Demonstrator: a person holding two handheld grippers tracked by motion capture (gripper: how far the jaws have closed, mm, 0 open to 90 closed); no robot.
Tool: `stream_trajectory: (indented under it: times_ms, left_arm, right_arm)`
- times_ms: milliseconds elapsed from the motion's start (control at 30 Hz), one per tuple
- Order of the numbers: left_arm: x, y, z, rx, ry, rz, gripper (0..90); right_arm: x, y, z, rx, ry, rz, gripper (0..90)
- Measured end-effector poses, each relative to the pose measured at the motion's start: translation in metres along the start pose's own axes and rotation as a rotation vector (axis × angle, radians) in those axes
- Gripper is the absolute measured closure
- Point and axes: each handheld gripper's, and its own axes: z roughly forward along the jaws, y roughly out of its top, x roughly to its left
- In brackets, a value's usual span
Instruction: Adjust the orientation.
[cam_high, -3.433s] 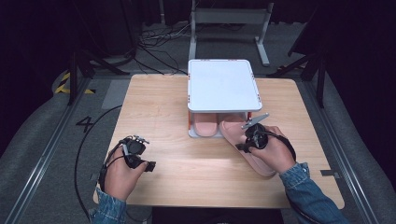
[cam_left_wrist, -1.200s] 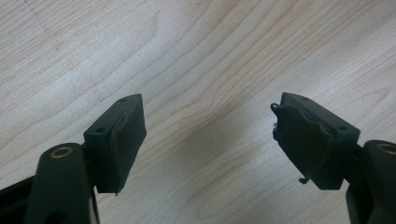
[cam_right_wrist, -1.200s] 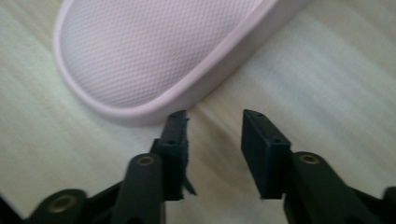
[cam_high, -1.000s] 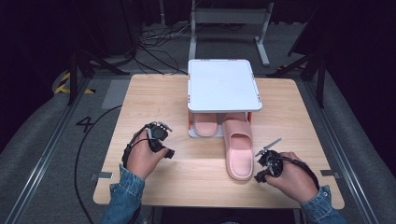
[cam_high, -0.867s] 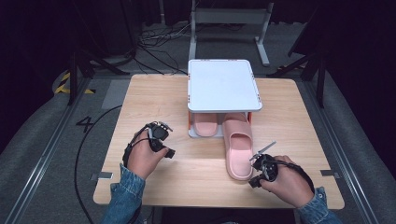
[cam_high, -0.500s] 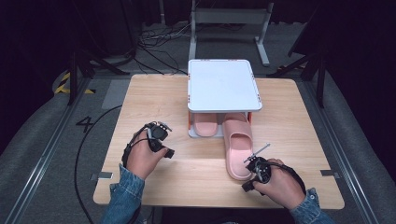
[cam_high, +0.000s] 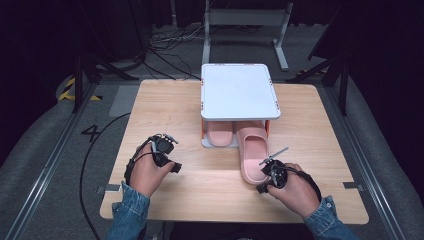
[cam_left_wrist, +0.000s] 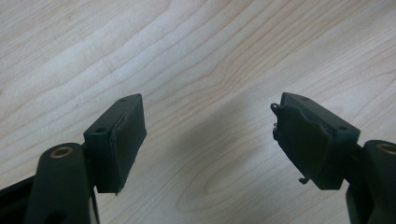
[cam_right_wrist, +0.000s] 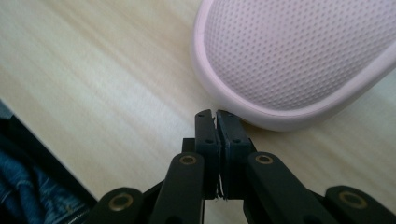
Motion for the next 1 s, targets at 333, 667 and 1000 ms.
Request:
stream_trajectory:
  times_ms: [333, 667, 1000]
  left_arm:
    - [0.007, -0.024, -0.008, 0.005, 0.017, -0.064, 24.9]
    - [0.013, -0.042, -0.013, 0.008, 0.034, -0.103, 24.9]
    - [0.013, -0.046, -0.013, 0.012, 0.036, -0.118, 24.9]
  right_arm:
    - [-0.014, 0.023, -0.007, -0.089, -0.041, -0.003, 87.3]
    - [-0.029, 0.047, -0.001, -0.201, -0.067, -0.007, 87.3]
    - [-0.043, 0.06, 0.005, -0.264, -0.094, -0.005, 89.9]
